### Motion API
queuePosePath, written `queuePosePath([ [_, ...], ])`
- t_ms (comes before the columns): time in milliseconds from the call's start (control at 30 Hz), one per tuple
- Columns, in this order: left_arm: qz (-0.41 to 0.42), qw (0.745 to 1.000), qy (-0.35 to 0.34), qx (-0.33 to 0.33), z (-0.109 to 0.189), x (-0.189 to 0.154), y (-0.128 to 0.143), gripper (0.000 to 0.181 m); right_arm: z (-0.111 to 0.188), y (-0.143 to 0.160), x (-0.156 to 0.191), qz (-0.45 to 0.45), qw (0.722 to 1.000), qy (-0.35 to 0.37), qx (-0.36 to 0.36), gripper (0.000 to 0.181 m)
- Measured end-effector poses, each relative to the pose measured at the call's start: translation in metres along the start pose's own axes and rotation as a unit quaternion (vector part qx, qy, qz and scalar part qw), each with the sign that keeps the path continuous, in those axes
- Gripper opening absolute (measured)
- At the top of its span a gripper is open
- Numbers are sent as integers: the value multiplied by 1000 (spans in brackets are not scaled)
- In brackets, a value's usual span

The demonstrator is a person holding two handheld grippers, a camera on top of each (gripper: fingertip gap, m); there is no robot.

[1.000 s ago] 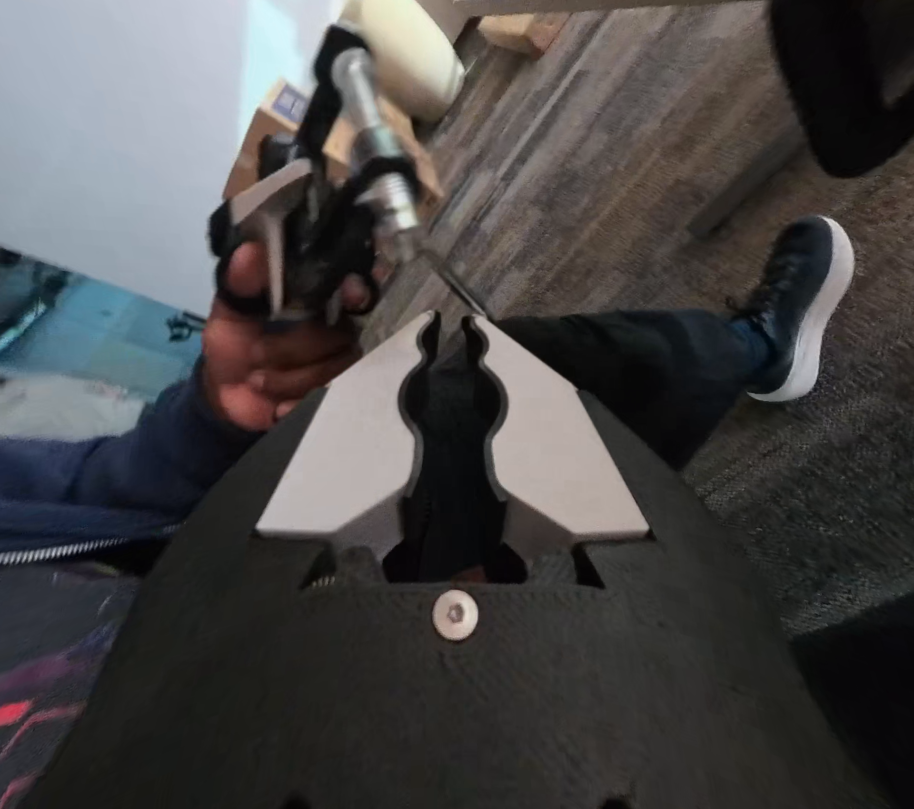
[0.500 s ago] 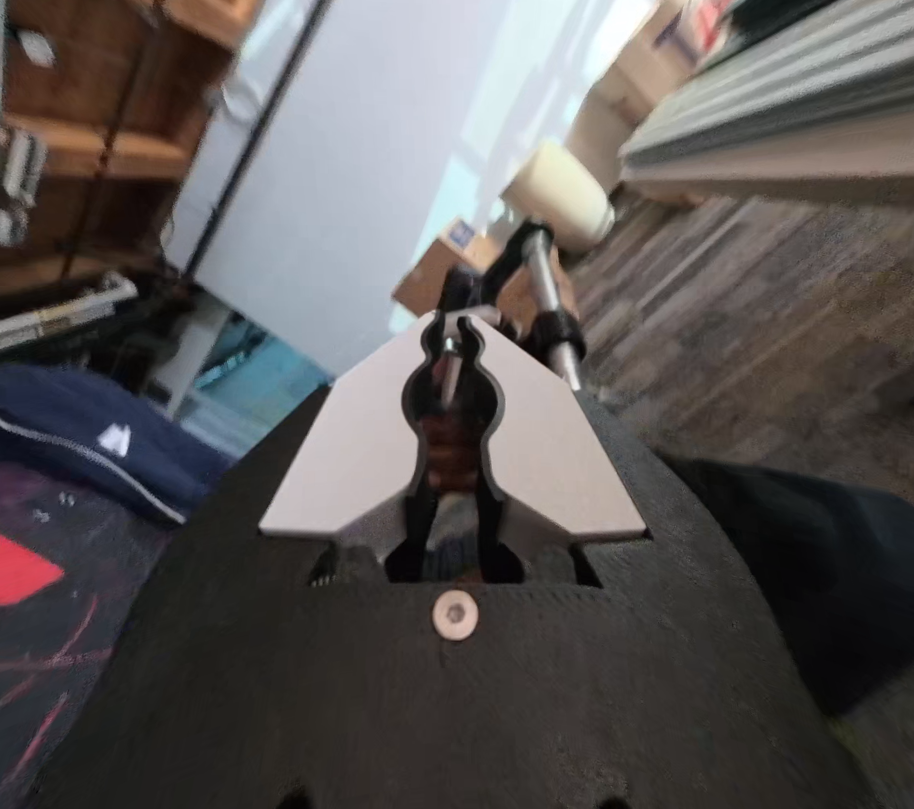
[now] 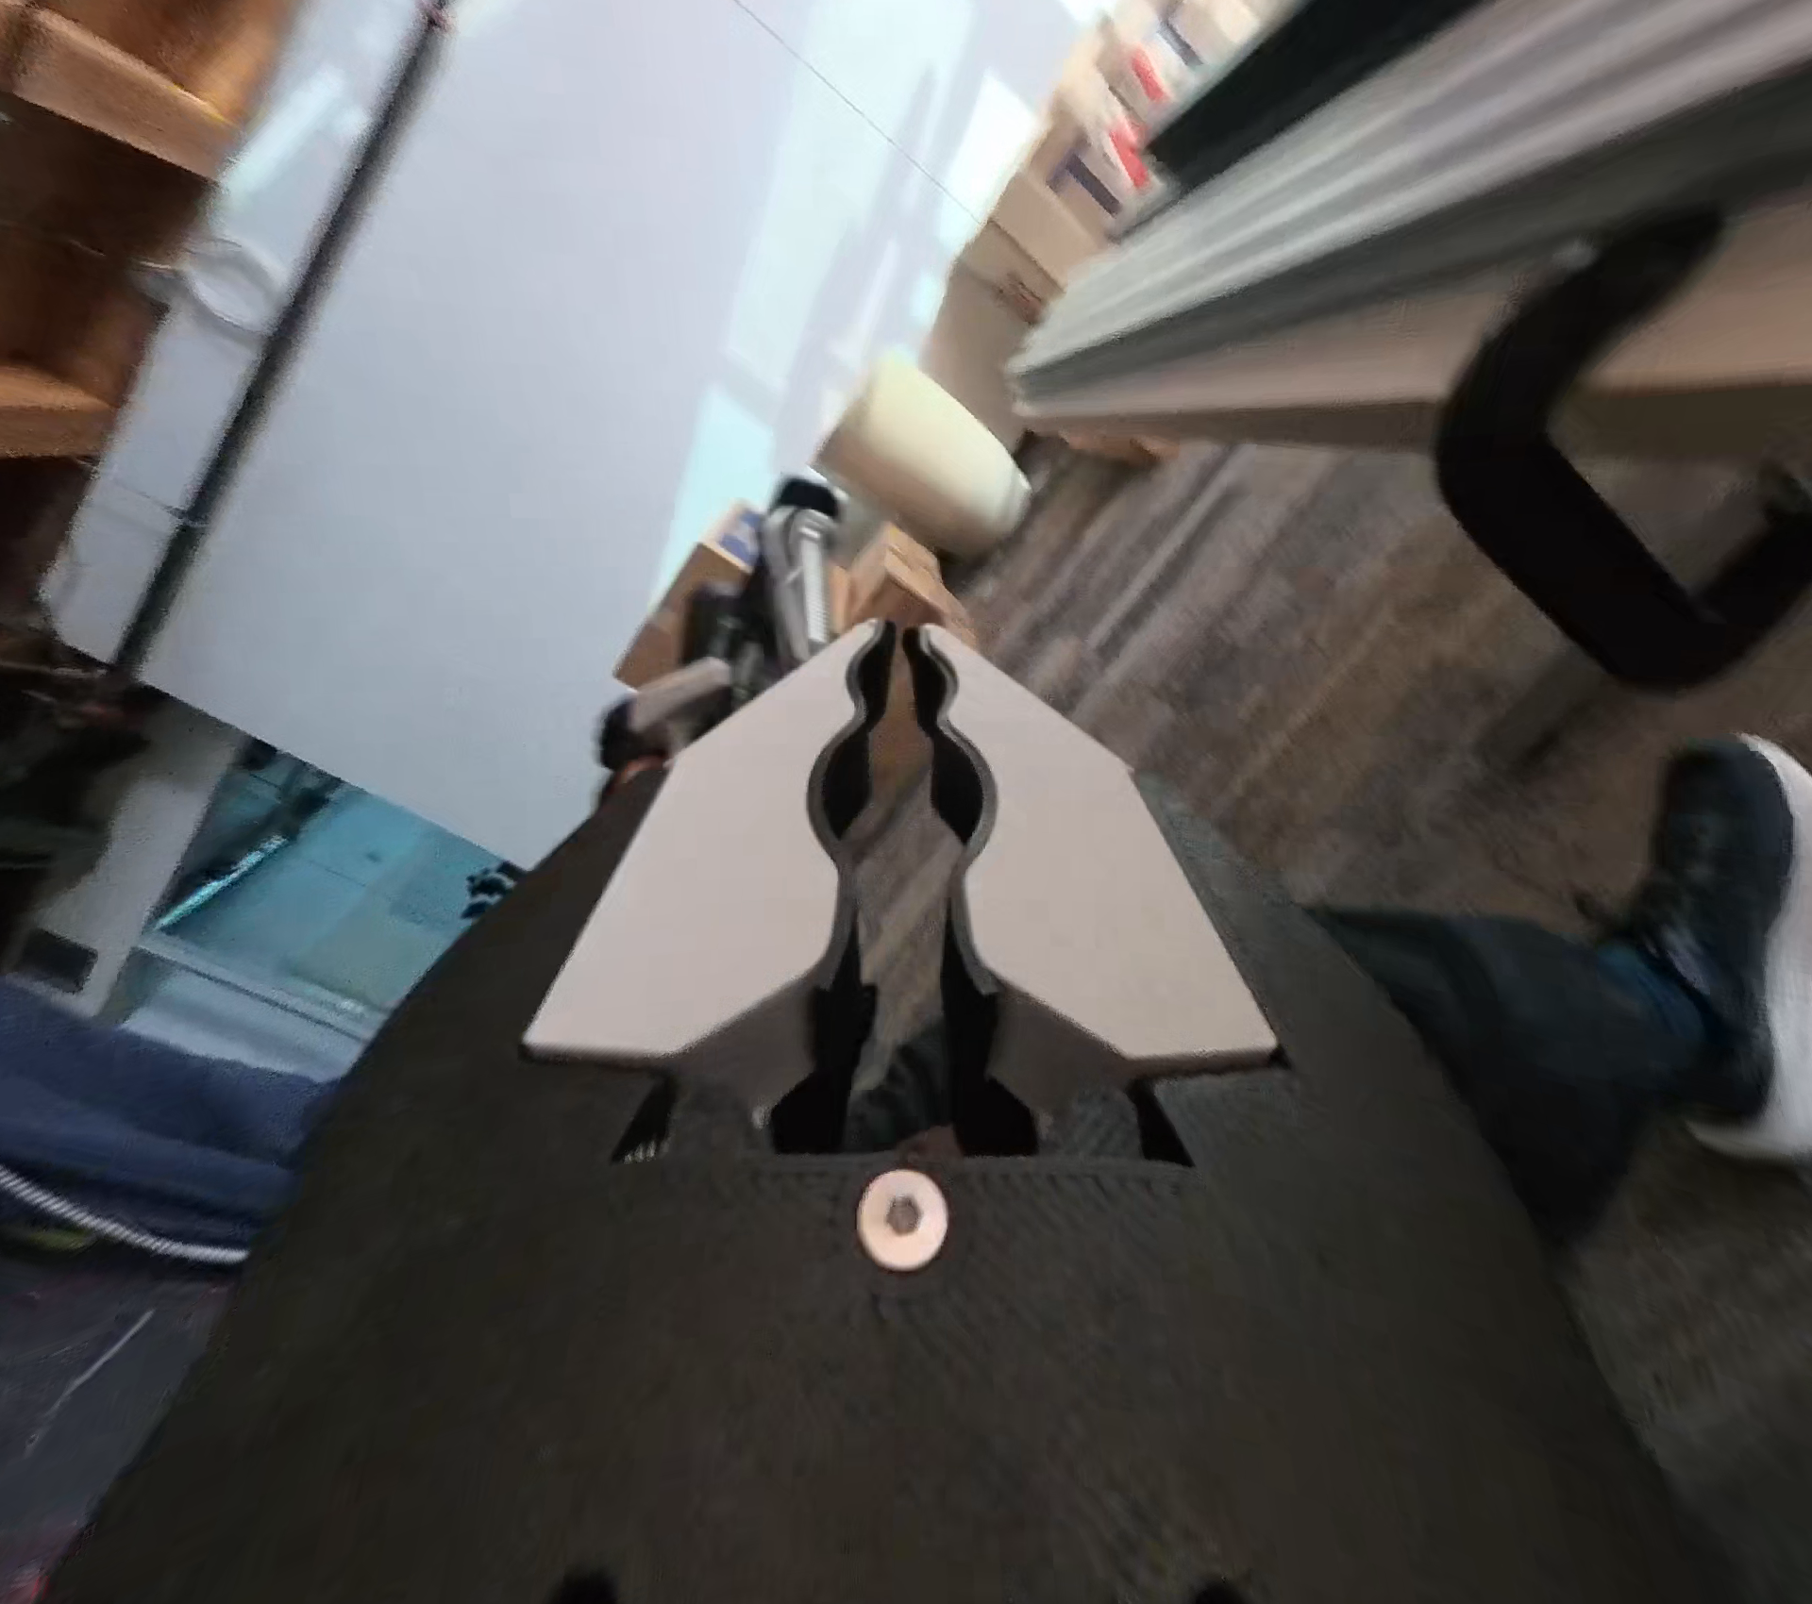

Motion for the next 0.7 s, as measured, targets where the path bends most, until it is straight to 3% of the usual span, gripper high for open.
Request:
queuePosePath([
  [100, -19, 999, -26, -4, 1, 4, -2, 18, 2, -11, 39, 31, 997, -74, -15, 4],
  [200, -14, 1000, -14, -12, 2, 0, -4, 19, -6, 35, 52, 73, 989, -73, 102, 4],
  [300, -17, 1000, -3, -10, 2, -7, -3, 19, -9, 75, 27, 106, 977, -1, 186, 5],
  [367, -20, 1000, 1, -4, 1, -11, -1, 18, -11, 69, 6, 73, 984, 34, 158, 5],
  [433, -25, 1000, -1, 1, 1, -13, 1, 19, -9, 45, -13, 25, 994, 59, 88, 5],
  [500, -28, 1000, -4, 0, 3, -14, 0, 18, -4, 12, -10, 2, 999, 34, 7, 3],
  [567, -32, 999, -9, -3, 5, -14, -2, 18, 1, -9, 14, 16, 999, -25, -35, 3],
  [633, -42, 999, -22, -5, 8, -12, -4, 18, 2, -6, 41, 42, 996, -75, -21, 4],
  [700, -46, 999, -26, -9, 9, -11, -5, 18, -2, 20, 59, 63, 991, -109, 39, 6],
])
Point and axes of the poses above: each gripper's, where its closed fingertips meet, z back along the fingers, y out of its underside, x = y × z across the jaws, the point moved 1 cm from there along z, back along the fingers, and after that the axes turned 15 degrees about z, right-handed, at the moved point
